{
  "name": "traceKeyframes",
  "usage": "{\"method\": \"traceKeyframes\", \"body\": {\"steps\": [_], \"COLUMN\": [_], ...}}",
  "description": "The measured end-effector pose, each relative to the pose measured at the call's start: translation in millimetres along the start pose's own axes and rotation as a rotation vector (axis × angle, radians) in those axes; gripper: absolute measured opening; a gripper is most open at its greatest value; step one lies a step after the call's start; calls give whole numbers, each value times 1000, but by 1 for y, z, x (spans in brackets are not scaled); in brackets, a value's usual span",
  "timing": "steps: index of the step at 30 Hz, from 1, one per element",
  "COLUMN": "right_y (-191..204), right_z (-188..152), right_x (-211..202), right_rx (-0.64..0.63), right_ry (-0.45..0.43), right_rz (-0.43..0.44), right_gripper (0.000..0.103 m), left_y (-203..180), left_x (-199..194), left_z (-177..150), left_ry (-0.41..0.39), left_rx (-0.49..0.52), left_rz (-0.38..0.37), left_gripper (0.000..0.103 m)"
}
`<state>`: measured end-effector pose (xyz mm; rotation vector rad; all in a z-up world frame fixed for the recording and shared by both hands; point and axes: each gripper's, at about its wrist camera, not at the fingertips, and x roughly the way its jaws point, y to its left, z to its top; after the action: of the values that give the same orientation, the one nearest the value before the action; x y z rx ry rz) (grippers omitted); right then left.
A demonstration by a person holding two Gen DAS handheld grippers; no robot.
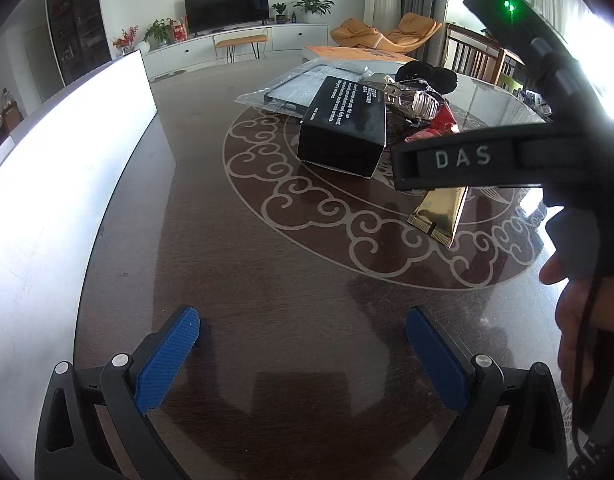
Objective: Organize objects
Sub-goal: 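Lower the right gripper onto the gold cream tube and close it, then lift the gold tube with the right gripper while the left gripper grasps the black odor-removing bar box, then lift the black box with the left gripper while the right gripper holds the gold tube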
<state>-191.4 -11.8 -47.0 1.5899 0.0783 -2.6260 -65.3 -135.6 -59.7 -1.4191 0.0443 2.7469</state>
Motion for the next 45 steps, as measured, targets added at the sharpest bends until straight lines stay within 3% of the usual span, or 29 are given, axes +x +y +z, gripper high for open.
{"method": "traceKeyframes", "body": {"steps": [4, 5, 7, 18, 19, 20, 22, 24, 27, 32, 35, 40, 41, 42, 45], "right_y": [-19, -27, -44, -140, -144, -144, -151, -150, -150, -147, -148, -147, -148, -148, -147], "right_z": [-16, -20, -28, -95, -98, -100, -103, -102, -100, -101, -101, -101, -101, -101, -100], "right_x": [-8, -10, -13, -42, -45, -45, -47, -47, -46, -46, -46, -46, -46, -46, -45], "right_rx": [42, 54, 86, 162, 158, 158, 174, 169, 152, 142, 147, 146, 146, 146, 142], "right_ry": [-71, -79, -92, -158, -163, -166, -168, -166, -169, -169, -167, -166, -166, -165, -163], "right_rz": [-38, -46, -52, -113, -116, -123, -117, -117, -107, -111, -108, -104, -104, -104, -103], "right_gripper": [40, 31, 28, 29, 35, 50, 69, 71, 76, 79, 80, 82, 82, 82, 84], "left_y": [0, 0, 0, 0, 0, 0, 0, -2, -10, -15, -19, -13, -12, -11, -18], "left_x": [0, 0, 0, 0, 0, 0, 0, 2, 12, 18, 40, 77, 80, 82, 73], "left_z": [0, 0, 0, 0, 0, 0, 0, 2, 24, 87, 121, 144, 144, 143, 133], "left_ry": [0, 0, 0, 0, 0, 0, 0, 8, 51, -24, 10, 77, 79, 88, 63], "left_rx": [0, 0, 0, 0, 0, 0, 0, 12, 66, 12, -9, -66, -78, -83, -54], "left_rz": [0, 0, -1, -1, -1, -1, -1, -9, -34, -78, -115, -105, -119, -155, -113], "left_gripper": [103, 103, 103, 103, 103, 103, 103, 103, 103, 103, 103, 103, 82, 69, 66]}}
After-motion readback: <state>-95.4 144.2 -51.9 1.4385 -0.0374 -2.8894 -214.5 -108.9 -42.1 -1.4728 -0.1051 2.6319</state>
